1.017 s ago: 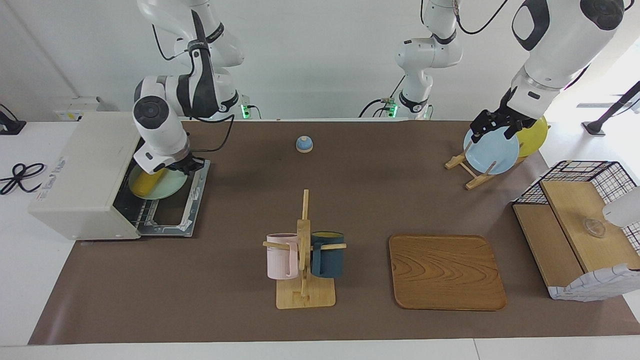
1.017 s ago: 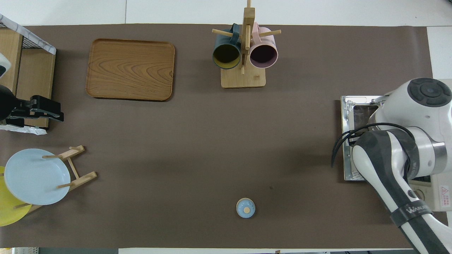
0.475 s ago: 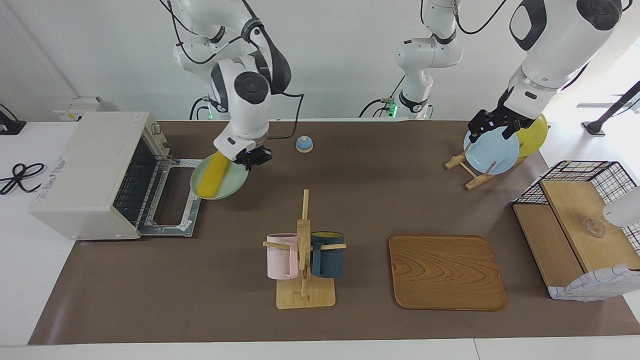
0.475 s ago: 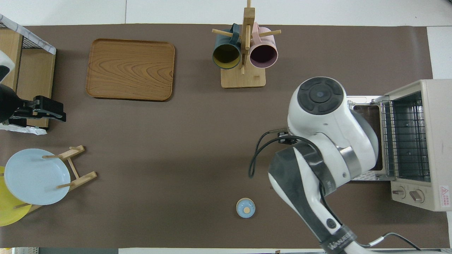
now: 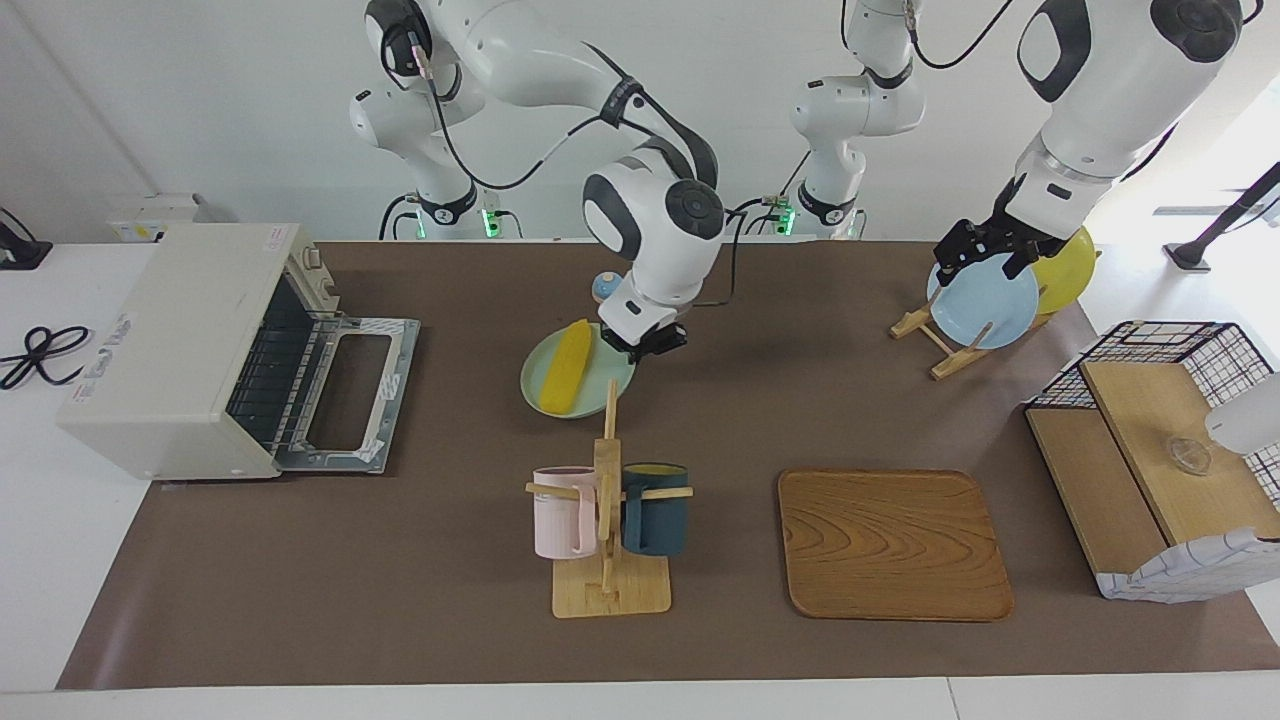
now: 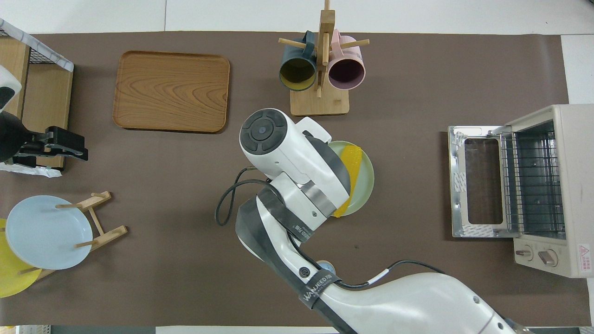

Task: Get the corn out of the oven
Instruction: 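Pull the plate with corn out and set it mid-table with the right gripper, then reach the left gripper toward the corn while the right gripper withdraws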

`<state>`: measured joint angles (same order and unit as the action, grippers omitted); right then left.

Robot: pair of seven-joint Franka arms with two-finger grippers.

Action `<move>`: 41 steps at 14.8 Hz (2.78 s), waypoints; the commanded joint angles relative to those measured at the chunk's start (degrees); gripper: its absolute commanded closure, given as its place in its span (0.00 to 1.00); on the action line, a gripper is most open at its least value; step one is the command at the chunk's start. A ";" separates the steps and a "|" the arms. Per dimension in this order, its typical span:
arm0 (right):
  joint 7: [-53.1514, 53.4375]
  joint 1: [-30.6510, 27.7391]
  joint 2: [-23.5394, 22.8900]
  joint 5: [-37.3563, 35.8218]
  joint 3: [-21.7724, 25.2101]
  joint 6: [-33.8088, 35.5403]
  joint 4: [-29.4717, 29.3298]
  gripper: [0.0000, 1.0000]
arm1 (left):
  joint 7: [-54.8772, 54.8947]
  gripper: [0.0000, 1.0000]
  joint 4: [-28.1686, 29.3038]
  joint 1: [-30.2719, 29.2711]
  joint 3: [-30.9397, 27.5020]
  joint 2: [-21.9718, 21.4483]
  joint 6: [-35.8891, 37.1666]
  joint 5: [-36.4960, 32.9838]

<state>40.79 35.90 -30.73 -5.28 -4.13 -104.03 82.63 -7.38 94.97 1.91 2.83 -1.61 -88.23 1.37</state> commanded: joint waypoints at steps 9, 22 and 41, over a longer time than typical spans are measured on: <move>6.85 2.26 -1.70 7.91 -1.15 -10.83 4.55 0.57 | 0.79 0.00 2.41 1.96 0.07 -0.93 -4.49 -0.76; -10.10 -20.23 14.81 7.92 -0.79 6.72 3.07 0.00 | 0.35 0.00 9.09 11.35 0.07 -1.20 -13.44 3.80; -38.50 -28.96 30.65 6.51 11.23 24.15 8.60 0.00 | -11.34 0.00 1.98 36.50 -0.20 24.72 -36.48 6.81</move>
<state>3.77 5.35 -2.27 1.21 5.43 -78.64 88.45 -18.22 100.07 36.38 3.74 19.73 -124.39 8.91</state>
